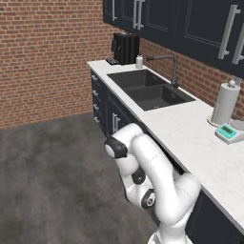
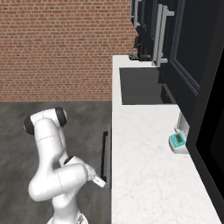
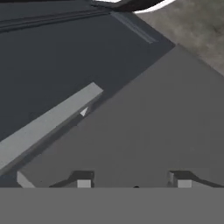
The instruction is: Pick up the cup and bowl from the counter, place them in the dishwasher, and close the dishwasher door.
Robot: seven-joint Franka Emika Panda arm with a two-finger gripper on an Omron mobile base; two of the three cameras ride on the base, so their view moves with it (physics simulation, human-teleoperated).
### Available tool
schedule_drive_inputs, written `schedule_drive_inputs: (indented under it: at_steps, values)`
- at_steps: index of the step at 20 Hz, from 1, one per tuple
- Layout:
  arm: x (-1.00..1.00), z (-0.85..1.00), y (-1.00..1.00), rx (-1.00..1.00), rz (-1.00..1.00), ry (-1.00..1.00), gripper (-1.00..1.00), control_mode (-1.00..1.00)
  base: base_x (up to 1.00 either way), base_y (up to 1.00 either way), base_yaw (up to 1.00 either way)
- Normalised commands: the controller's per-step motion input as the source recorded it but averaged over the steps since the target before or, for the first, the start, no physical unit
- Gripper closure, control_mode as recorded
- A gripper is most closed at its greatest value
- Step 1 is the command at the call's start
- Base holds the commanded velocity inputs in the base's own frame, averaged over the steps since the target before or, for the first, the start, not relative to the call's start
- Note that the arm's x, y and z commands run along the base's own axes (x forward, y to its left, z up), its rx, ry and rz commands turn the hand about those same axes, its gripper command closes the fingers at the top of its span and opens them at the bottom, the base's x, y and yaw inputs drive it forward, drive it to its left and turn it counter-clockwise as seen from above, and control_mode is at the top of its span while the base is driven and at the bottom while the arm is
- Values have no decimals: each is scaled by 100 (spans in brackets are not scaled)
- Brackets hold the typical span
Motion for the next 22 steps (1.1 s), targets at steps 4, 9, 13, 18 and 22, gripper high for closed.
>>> schedule_drive_inputs:
  at_steps: [4, 9, 13, 18, 22]
  values:
    - [46, -24, -31, -75, 0, -36, -100, -100, 0, 0, 0]
    - [33, -38, -13, -75, 0, -31, -100, -100, 0, 0, 0]
    - [25, -47, -8, -75, 0, -30, -100, -100, 0, 0, 0]
    - [25, -48, -1, -76, 0, -29, -100, -100, 0, 0, 0]
    - [26, -41, 0, -74, 0, -30, -100, -100, 0, 0, 0]
